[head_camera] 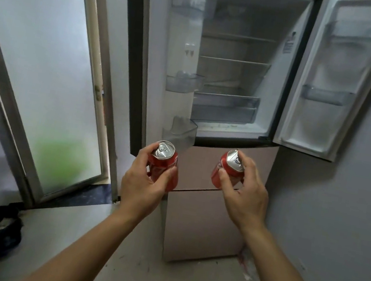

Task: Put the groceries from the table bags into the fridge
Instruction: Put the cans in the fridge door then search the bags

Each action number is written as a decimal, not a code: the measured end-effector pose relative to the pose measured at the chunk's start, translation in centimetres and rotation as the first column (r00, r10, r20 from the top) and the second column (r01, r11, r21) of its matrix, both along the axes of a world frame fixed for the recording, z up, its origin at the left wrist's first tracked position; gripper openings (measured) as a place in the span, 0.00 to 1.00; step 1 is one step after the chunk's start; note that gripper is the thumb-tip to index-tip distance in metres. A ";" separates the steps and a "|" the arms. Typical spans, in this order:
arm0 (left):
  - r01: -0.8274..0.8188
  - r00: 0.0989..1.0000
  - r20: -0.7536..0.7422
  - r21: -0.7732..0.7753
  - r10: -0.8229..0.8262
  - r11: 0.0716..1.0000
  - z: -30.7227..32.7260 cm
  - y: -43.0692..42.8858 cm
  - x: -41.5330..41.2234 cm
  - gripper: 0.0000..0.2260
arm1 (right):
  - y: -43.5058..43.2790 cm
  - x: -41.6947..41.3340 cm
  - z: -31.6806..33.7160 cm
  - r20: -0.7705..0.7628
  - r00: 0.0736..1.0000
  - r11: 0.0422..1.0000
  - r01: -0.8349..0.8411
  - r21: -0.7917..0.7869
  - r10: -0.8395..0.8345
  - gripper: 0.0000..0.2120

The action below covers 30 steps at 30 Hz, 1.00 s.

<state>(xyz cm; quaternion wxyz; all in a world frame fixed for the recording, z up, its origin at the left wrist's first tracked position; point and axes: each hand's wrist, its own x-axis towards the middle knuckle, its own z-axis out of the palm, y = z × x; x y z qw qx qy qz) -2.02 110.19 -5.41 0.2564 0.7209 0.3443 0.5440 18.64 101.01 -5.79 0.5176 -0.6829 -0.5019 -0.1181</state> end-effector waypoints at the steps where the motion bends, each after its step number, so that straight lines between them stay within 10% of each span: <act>1: -0.006 1.000 0.004 0.003 0.006 1.000 -0.1 1.0 1.4 0.31 | 1.1 1.4 -0.1 -0.001 1.000 1.000 -0.003 0.002 0.003 0.26; 19: 0.195 0.972 0.107 0.137 -0.210 0.971 4.3 25.0 25.8 0.28 | 24.8 22.5 3.8 -0.050 0.996 0.988 0.083 0.127 -0.078 0.26; 30: -0.152 0.985 0.136 0.388 0.107 0.909 2.0 29.3 24.9 0.31 | 37.0 22.7 2.9 -0.280 0.856 0.874 -0.327 0.358 0.435 0.24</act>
